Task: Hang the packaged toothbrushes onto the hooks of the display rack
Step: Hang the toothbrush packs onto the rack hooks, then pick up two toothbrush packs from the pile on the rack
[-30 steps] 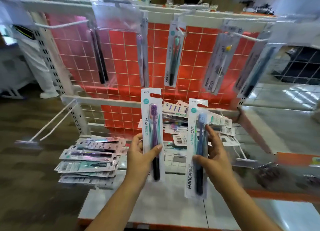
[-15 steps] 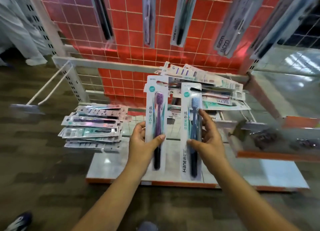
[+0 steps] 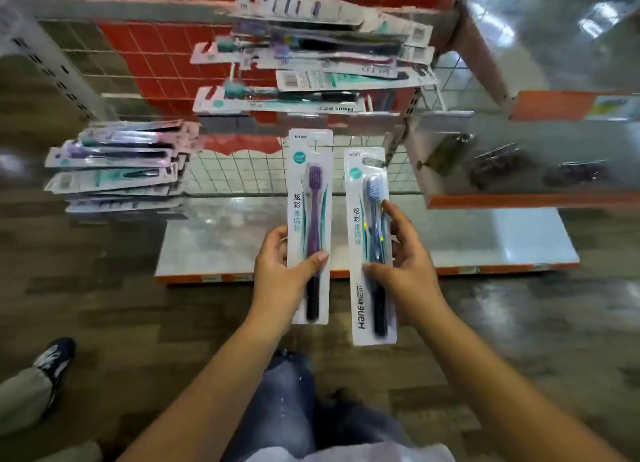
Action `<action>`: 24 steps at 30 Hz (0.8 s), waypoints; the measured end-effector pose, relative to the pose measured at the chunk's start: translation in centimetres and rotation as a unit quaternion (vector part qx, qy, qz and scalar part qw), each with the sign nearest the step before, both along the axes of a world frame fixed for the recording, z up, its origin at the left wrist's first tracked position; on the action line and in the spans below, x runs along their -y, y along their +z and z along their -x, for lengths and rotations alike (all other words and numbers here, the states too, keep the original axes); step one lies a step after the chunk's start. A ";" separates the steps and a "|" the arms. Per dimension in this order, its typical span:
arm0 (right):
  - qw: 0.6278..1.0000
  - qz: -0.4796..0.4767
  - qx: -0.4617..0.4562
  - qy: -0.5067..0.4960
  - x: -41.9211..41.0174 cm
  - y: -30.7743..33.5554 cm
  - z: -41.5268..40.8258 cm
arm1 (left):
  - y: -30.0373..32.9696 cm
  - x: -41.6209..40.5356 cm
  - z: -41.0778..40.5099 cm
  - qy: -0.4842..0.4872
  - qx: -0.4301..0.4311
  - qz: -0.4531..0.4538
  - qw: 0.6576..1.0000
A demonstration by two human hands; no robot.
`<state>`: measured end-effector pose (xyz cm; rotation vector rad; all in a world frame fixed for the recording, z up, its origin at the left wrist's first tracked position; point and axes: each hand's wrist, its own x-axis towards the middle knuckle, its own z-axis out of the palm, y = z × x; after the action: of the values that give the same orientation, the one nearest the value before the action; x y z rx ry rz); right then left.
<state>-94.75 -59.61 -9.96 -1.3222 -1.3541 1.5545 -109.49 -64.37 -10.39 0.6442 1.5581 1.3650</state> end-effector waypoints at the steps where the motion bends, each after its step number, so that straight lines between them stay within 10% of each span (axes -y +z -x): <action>1: 1.000 0.006 0.000 0.000 0.2 -0.3 -0.8 | -0.3 0.3 -0.8 -0.002 0.004 0.006 1.000; 14: 0.997 0.078 -0.012 -0.023 -1.9 -8.3 -1.4 | -9.0 -1.4 -1.4 -0.033 0.030 0.071 0.996; 24: 0.994 -0.098 -0.020 -0.038 -15.1 -25.9 6.3 | -29.0 -14.9 5.1 0.009 -0.045 -0.026 0.999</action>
<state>-101.03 -44.55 -35.85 -1.2004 -1.3772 1.3537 -114.58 -49.43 -39.34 0.7348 1.6075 1.4117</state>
